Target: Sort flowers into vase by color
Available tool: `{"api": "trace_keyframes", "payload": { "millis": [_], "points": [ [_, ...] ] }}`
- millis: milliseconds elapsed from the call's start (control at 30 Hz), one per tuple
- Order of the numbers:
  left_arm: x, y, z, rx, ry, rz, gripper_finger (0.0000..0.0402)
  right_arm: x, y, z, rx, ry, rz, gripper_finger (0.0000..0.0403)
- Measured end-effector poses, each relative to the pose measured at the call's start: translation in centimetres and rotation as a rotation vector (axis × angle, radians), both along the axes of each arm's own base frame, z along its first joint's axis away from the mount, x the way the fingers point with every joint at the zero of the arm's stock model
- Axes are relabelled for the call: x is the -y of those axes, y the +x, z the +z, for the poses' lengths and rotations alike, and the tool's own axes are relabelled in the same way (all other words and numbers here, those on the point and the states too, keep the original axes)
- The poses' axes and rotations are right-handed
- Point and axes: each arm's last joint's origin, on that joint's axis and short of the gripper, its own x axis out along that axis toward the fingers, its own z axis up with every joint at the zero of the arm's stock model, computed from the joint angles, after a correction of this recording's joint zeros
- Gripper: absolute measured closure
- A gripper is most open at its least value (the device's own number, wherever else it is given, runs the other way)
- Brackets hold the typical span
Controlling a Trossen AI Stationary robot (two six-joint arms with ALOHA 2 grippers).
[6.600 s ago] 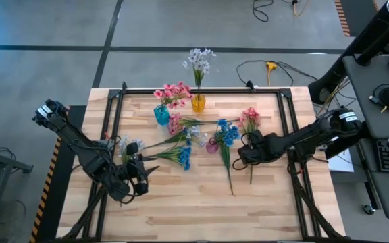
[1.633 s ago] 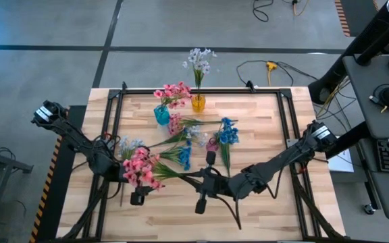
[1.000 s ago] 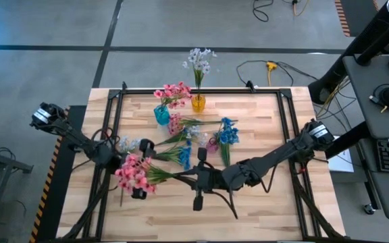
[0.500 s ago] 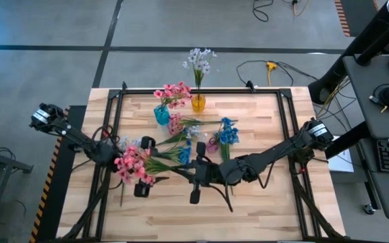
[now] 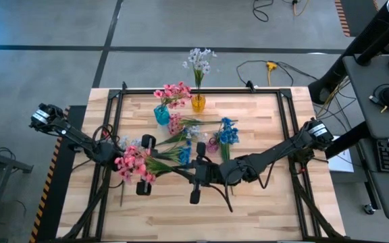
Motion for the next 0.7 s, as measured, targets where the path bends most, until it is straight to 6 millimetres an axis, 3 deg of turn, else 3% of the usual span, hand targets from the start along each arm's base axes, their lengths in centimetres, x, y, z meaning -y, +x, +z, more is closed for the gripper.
{"api": "trace_keyframes", "payload": {
  "millis": [133,333,700],
  "points": [
    [0.00,0.00,0.00,0.000,0.000,0.000,0.0299,0.00,0.00,-0.02,-0.001,0.010,0.000,0.0368],
    [0.00,0.00,0.01,0.001,-0.001,0.000,0.0337,0.00,0.00,-0.03,-0.001,0.016,0.000,0.0305],
    [0.00,0.03,-0.10,-0.010,0.004,0.004,0.0362,0.16,-0.35,0.00,-0.039,0.022,-0.022,0.0231]
  ]
}}
